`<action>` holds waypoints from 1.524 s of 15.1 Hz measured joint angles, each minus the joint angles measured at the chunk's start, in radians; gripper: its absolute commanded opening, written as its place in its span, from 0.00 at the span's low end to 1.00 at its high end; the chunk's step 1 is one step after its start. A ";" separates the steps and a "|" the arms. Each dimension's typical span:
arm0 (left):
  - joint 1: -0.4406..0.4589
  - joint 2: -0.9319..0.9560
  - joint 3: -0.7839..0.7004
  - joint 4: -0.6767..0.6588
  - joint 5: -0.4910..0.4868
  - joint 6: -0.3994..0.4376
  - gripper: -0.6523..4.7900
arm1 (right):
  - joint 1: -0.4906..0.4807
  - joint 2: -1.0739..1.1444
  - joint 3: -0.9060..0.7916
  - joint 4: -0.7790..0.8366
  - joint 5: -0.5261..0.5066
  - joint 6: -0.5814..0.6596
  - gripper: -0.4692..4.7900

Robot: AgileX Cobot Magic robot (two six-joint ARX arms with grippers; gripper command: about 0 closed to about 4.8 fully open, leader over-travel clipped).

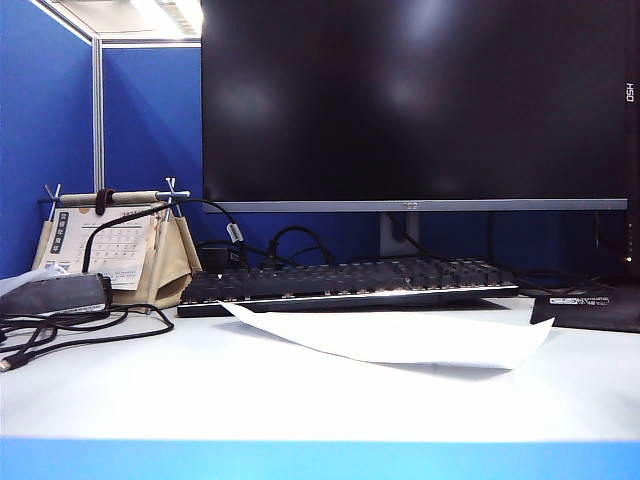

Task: Put a wrinkled paper upside down.

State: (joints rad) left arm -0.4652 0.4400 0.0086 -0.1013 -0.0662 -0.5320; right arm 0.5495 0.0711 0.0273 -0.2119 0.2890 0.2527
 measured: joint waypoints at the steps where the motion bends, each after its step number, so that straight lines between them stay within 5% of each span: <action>1: 0.000 0.000 0.000 0.000 0.003 0.000 0.16 | 0.000 0.000 0.000 -0.001 -0.013 0.004 0.08; 7: 0.000 0.000 0.000 0.000 0.013 -0.001 0.16 | 0.000 0.000 0.001 -0.006 -0.017 0.005 0.08; 11: 0.000 0.003 0.040 0.006 0.246 0.001 0.16 | -0.001 0.000 0.002 0.000 -0.024 0.005 0.08; 14: 0.000 0.002 0.276 0.001 0.335 0.067 0.20 | 0.000 0.000 0.121 0.031 -0.145 0.004 0.08; 15: 0.000 0.010 0.355 -0.024 0.335 0.096 0.28 | -0.001 0.000 0.168 0.033 -0.136 -0.002 0.08; 16: 0.000 0.011 0.389 -0.034 0.336 0.105 0.51 | -0.001 0.000 0.193 0.029 -0.125 -0.011 0.08; 18: 0.000 0.069 0.489 -0.114 0.336 0.136 0.71 | -0.001 0.010 0.262 0.043 -0.080 -0.022 0.09; 20: 0.000 0.175 0.564 -0.200 0.346 0.181 0.81 | -0.002 0.085 0.339 0.046 -0.059 -0.026 0.10; 23: 0.000 0.292 0.587 -0.210 0.393 0.187 0.86 | -0.007 0.257 0.453 0.017 -0.058 -0.027 0.43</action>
State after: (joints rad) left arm -0.4652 0.7322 0.5957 -0.3115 0.3264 -0.3447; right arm 0.5426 0.3283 0.4805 -0.1951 0.2314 0.2256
